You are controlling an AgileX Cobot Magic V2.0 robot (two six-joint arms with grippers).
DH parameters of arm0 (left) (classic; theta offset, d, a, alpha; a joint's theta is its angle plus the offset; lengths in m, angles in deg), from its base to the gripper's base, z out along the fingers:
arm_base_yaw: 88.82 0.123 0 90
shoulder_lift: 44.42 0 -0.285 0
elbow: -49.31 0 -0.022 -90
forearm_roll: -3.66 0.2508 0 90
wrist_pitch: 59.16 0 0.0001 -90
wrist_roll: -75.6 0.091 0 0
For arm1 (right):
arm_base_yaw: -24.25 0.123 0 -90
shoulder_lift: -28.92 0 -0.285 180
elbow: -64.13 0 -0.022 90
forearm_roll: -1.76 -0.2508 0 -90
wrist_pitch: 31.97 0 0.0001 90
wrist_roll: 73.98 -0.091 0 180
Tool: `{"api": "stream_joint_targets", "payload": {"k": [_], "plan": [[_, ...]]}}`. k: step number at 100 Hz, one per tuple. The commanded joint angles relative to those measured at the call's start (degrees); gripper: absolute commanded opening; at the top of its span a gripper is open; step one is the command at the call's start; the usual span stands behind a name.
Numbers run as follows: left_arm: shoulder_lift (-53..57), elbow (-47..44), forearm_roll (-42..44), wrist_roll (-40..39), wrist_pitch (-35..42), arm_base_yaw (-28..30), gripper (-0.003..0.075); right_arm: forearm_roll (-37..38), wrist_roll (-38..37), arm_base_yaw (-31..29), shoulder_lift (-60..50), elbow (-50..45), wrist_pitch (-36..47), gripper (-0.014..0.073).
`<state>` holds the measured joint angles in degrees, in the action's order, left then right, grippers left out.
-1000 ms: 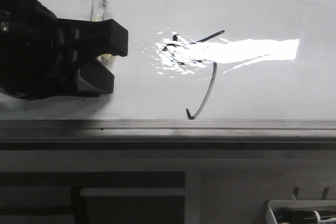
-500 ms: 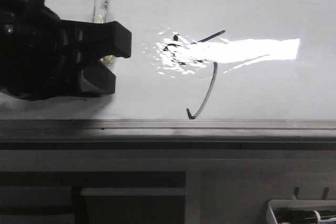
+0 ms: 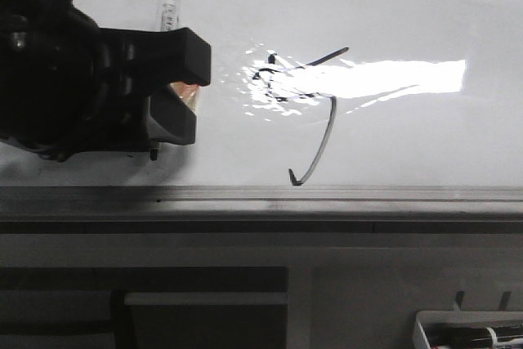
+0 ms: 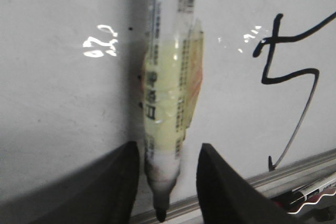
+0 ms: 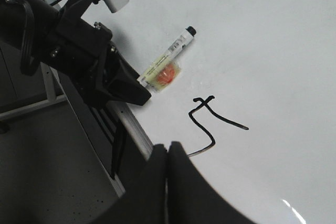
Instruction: Write number 5 on whiteboard
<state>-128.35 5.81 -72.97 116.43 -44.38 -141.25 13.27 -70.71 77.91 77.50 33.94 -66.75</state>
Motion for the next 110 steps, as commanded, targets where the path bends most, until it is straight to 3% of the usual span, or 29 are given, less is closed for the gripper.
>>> {"api": "stream_joint_targets", "payload": {"k": [1,10,22,46,53,65,78,87,95,110], "plan": [[-0.5,0.7,-0.9,-0.2,8.5,0.8,0.0397,0.5,0.0,-0.4,-0.2,1.4,4.1,-0.0061],[-0.5,0.7,-0.9,-0.2,9.8,0.8,0.0497,0.5,0.0,-0.4,-0.2,1.4,4.1,-0.0061],[-0.4,0.7,-0.9,-0.2,10.4,0.8,0.0570,0.5,0.0,-0.4,-0.2,1.4,4.9,-0.0061],[5.9,0.7,-0.3,0.0,8.2,-0.8,0.0564,0.5,0.0,-0.4,-0.9,1.4,5.7,-0.0061],[10.3,0.6,1.1,1.8,8.2,-2.4,0.0519,0.5,0.0,-0.4,-2.4,1.2,5.9,-0.0061],[18.7,0.5,2.4,7.3,8.4,-5.8,0.0379,1.8,0.0,-0.4,-6.2,-0.6,6.8,-0.0061],[28.2,-1.1,2.3,12.8,8.3,-7.8,0.0144,5.1,-1.7,-0.5,-11.2,-4.9,7.2,-0.0061],[34.7,-4.0,2.3,14.4,8.3,-7.8,-0.0024,9.3,-7.7,-0.5,-14.9,-9.0,7.5,-0.0061],[39.9,-7.6,2.3,15.3,8.3,-7.8,-0.0020,11.1,-12.3,-0.5,-18.2,-12.6,7.6,-0.0061],[47.9,-13.4,2.0,15.3,8.3,-7.8,-0.0020,11.1,-12.8,-0.5,-21.6,-16.9,7.4,-0.0061]]}}
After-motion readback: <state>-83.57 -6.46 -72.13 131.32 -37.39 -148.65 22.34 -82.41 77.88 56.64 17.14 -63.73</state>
